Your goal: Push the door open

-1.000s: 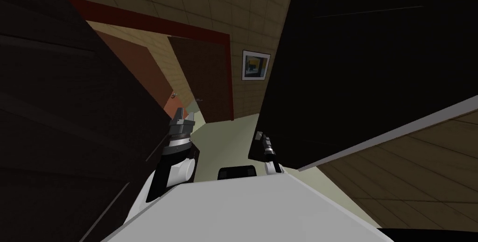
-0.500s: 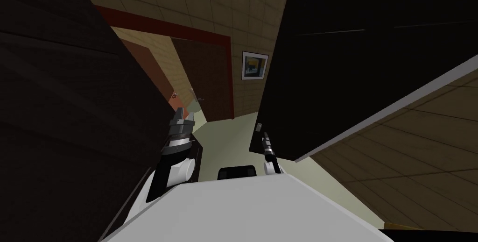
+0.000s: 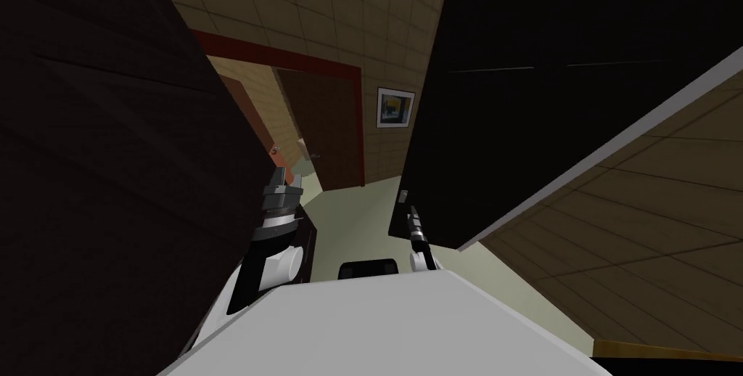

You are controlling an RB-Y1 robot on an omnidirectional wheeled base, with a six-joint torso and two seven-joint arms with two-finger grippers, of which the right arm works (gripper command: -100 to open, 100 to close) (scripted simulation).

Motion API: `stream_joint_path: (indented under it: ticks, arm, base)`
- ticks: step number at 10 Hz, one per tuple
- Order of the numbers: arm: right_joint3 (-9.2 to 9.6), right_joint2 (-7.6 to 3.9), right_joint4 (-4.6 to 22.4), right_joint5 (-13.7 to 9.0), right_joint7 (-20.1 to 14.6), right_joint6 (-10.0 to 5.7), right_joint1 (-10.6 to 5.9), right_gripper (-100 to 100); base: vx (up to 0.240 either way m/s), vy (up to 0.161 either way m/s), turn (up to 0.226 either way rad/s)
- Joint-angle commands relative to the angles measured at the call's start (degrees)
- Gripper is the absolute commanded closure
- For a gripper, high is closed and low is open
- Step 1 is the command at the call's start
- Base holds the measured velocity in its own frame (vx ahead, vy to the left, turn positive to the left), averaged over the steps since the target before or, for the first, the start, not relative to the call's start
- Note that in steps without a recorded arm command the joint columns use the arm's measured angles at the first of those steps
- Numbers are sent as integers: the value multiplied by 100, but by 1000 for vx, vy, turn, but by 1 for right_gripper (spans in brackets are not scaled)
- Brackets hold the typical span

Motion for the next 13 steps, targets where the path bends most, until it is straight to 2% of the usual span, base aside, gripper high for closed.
stream_joint_path:
  ticks: [1, 6, 8, 9, 13]
  arm:
    - [-16, -16, 34, -7, 5, -39, -13, -100]
    - [-88, 26, 135, -39, 36, -189, -24, -100]
    - [-86, 36, 143, -39, 35, -197, -19, -100]
    - [-86, 36, 143, -39, 35, -197, -19, 100]
    - [-86, 36, 143, -39, 35, -197, -19, 100]
  base:
    - [186, -26, 31]
    - [246, -48, 34]
    - [155, -45, 10]
    - [-17, 7, 3]
    - [-18, 5, 0]
